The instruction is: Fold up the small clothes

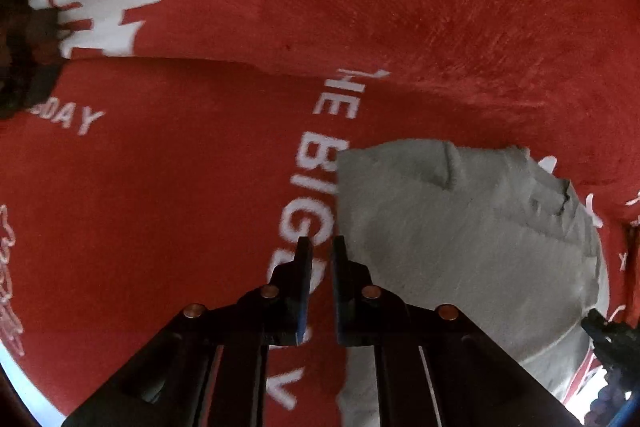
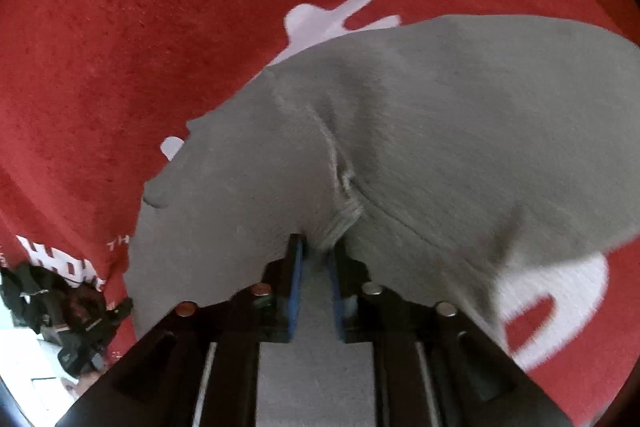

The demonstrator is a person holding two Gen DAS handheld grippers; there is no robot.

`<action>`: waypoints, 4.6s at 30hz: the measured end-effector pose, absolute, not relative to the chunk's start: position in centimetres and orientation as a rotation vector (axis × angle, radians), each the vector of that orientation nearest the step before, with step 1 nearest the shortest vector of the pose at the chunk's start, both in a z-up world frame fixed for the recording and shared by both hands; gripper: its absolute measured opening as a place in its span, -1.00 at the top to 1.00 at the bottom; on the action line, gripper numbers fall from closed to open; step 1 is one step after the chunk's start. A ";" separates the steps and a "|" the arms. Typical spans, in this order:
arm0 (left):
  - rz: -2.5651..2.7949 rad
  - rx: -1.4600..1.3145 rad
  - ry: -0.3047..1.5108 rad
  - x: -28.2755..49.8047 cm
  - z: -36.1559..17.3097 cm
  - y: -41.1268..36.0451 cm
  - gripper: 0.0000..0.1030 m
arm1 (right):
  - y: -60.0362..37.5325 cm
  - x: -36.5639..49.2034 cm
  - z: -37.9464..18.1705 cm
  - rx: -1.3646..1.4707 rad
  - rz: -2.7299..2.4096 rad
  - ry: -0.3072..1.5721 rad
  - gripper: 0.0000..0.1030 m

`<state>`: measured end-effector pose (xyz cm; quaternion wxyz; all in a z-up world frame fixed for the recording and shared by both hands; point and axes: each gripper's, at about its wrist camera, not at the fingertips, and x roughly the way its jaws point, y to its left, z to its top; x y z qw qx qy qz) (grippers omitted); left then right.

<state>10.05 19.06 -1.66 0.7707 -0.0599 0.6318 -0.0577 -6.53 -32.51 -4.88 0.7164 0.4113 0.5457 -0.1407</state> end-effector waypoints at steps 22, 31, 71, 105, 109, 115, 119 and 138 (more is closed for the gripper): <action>-0.057 -0.102 1.357 1.0 0.7 25.2 -0.82 | -5.2 2.5 -9.7 1.245 0.232 1.284 0.88; -0.101 -0.069 1.378 -0.5 0.9 24.6 -0.82 | -3.1 2.4 -10.2 1.163 0.249 1.366 0.79; -0.548 0.199 1.453 -8.3 1.6 0.9 -0.87 | -29.7 -20.8 -5.0 1.153 -0.365 1.215 0.16; -0.530 0.096 1.516 -5.5 0.6 -13.0 -1.00 | -55.7 -28.0 -10.2 1.714 -0.623 0.552 0.58; -0.489 0.051 1.498 -4.5 0.8 -11.1 -1.00 | -55.4 -26.4 -9.2 1.705 -0.520 0.520 0.89; -0.406 -0.013 1.458 -2.3 1.3 -7.5 -1.00 | -53.0 -19.6 -4.1 1.584 -0.188 0.508 0.89; -0.335 -0.040 1.421 -0.4 1.6 -4.2 -1.00 | -49.6 -12.9 -0.3 1.425 0.025 0.582 0.89; -0.146 -0.172 1.396 1.9 -0.4 6.6 -1.00 | -26.7 1.8 -7.4 0.935 0.215 1.249 0.81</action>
